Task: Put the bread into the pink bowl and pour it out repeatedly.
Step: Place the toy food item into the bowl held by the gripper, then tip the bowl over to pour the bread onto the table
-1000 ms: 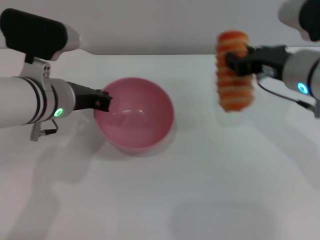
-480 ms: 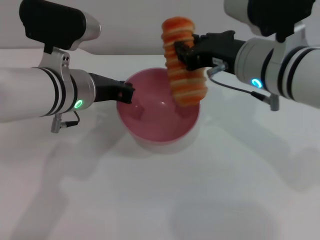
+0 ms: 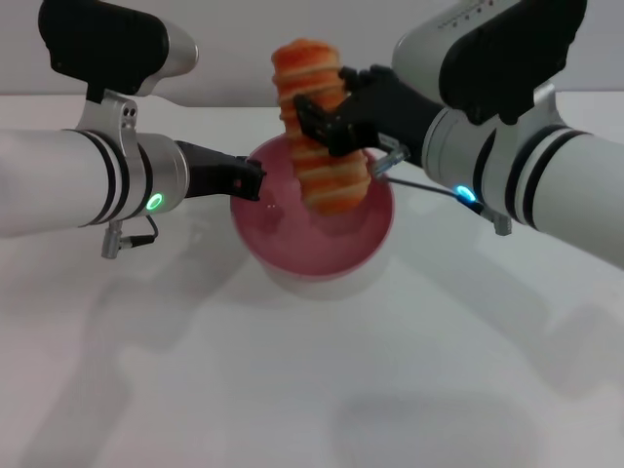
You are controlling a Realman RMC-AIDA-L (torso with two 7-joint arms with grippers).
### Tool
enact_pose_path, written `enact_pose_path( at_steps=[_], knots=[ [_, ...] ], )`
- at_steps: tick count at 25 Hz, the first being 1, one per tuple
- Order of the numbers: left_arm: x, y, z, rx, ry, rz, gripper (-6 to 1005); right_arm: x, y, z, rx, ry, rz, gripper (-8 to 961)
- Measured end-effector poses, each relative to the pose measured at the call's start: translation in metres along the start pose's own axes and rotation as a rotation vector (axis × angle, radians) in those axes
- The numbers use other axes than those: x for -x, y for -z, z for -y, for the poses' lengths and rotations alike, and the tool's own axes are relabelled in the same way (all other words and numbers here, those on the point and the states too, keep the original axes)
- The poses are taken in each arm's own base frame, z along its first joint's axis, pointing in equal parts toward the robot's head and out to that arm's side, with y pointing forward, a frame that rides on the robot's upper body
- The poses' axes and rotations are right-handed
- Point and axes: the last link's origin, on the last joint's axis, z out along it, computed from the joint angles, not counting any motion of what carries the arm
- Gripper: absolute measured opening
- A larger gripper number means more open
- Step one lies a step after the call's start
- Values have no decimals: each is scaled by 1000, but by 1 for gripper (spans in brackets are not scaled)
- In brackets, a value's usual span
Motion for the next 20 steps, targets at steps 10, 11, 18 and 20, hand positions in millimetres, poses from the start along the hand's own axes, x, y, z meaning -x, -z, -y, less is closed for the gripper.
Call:
enact_pose_path(
  at_steps=[10,11,18,20],
  knots=[
    [2,0,1,-1,3,7,49,0,0,1,-3,5,17,673],
    [2,0,1,-1,3,5,49,0,0,1,-4,1,17,694],
    [2,0,8,-30,-65,-9,49,-1,28,39,-199,107,105,758],
    [4,3,17,-56,-113,-24,49,-7,45,64,-299,106,162,758]
  ],
)
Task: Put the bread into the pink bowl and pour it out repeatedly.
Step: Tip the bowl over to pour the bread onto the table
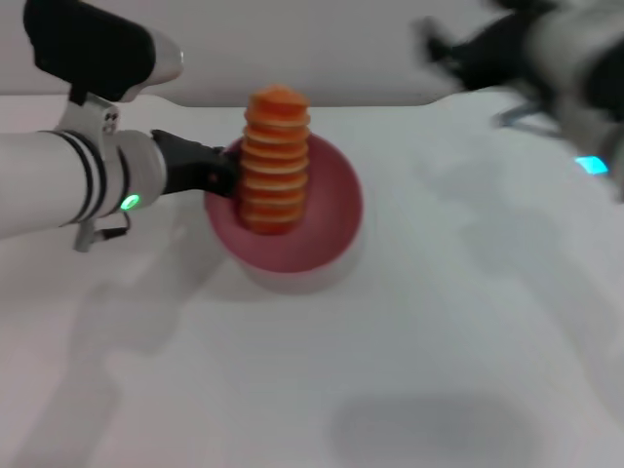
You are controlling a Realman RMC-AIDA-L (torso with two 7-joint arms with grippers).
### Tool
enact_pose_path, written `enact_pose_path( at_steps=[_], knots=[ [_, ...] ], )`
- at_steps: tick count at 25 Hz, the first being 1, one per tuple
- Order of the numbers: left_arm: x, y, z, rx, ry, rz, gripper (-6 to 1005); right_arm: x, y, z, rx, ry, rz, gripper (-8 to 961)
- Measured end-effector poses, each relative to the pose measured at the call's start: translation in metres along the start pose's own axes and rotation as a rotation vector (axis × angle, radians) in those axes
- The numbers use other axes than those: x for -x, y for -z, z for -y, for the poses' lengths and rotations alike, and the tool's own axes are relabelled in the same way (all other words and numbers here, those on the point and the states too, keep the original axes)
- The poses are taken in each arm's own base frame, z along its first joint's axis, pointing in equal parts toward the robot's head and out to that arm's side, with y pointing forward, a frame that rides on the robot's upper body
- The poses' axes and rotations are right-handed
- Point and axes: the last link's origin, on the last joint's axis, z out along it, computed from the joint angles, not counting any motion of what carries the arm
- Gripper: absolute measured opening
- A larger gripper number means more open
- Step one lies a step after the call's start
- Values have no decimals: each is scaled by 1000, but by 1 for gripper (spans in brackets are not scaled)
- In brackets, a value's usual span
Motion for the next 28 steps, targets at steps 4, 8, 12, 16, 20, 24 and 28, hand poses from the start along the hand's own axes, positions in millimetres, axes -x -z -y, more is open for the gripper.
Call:
enact_pose_path(
  at_steps=[4,8,12,16,20,24,28],
  knots=[
    [-1,4,7,-24,-37,-4,49,-29,22,45,-147,-40,2,758],
    [-4,7,10,-98,-204,14,49,-64,39,57,-196,-55,-12,757],
    [-9,5,-2,-131,-372,48,49,-93,51,57,-211,-119,-60,757],
    [-14,5,-18,-164,-539,90,49,-108,54,52,-200,-162,-87,757],
    [-17,6,-24,-176,-588,97,49,-110,53,48,-188,-165,-90,757],
    [-30,14,-51,-223,-725,50,49,-109,52,46,-181,-163,-82,757],
    [-39,18,-70,-232,-798,15,49,-108,51,46,-177,-161,-78,756]
  ],
)
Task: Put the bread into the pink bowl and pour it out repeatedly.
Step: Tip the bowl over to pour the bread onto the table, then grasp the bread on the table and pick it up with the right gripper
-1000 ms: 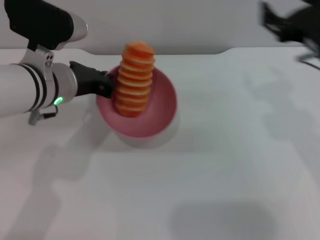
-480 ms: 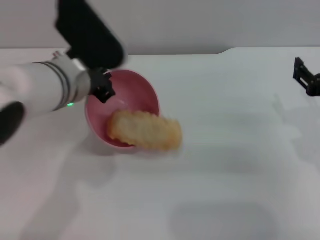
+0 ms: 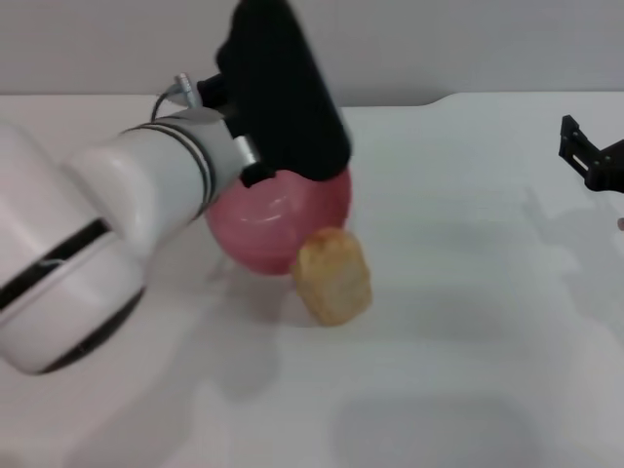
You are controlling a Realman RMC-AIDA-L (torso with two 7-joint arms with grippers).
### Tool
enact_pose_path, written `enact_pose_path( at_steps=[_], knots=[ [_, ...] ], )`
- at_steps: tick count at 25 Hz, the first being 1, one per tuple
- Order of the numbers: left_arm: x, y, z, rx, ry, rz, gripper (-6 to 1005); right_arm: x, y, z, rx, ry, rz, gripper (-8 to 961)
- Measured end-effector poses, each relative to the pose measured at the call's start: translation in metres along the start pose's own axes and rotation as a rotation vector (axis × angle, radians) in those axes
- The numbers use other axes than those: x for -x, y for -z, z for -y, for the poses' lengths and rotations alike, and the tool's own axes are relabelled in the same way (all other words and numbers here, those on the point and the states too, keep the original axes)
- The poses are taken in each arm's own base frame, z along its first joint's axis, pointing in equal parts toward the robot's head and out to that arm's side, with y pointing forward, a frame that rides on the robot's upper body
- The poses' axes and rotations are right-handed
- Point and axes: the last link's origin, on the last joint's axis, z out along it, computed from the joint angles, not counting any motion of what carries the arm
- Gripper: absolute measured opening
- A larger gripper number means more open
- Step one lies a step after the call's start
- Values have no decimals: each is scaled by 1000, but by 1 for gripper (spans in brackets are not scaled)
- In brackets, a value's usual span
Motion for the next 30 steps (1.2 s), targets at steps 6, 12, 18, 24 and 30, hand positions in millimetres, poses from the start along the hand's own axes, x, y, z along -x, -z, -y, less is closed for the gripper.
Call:
enact_pose_path(
  at_steps=[6,12,18,24,30],
  knots=[
    [-8,2,-1,-48,-56,-2,49,-1,0,0,2,1,-4,756],
    [-5,1,17,-118,25,10,47,-2,-1,-7,21,2,-13,756],
    [24,1,50,-115,397,130,46,9,-9,-41,105,-66,-101,756],
    [51,7,54,16,628,265,46,24,-21,-87,193,-50,-393,755],
    [64,11,41,73,657,348,46,37,-10,-112,273,-89,-507,755]
  ],
)
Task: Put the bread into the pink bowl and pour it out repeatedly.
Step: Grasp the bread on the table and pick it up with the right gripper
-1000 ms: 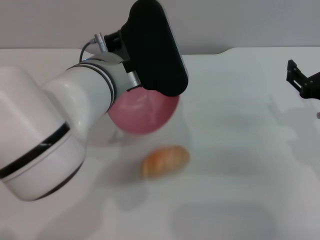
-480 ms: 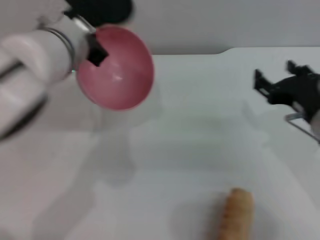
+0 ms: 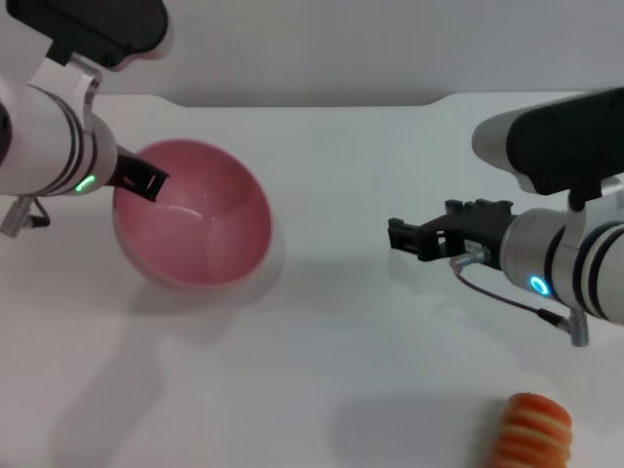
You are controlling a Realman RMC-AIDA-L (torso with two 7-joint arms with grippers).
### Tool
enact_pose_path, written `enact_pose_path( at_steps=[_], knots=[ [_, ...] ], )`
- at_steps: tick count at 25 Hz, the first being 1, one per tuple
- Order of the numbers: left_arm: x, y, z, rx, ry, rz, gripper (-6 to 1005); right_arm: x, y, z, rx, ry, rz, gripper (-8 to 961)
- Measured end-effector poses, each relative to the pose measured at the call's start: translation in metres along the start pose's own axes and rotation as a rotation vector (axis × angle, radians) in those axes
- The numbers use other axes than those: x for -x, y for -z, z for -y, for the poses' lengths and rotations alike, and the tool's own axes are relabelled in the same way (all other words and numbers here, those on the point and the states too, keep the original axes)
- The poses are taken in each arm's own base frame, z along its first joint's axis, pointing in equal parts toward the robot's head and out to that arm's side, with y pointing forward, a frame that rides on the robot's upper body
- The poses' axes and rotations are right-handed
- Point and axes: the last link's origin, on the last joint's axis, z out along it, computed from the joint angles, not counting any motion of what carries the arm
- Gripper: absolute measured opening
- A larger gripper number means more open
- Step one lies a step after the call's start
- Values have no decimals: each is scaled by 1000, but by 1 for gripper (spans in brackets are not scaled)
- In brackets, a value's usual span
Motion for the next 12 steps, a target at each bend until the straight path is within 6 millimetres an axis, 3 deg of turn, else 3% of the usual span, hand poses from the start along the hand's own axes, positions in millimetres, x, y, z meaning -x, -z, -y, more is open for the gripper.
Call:
enact_pose_path(
  at_steps=[8,12],
  knots=[
    [4,-11,6,5,15,28,46,11,33,4,-94,45,-94,755],
    [6,-19,10,31,44,39,46,8,49,-3,-120,71,-153,754]
  ],
)
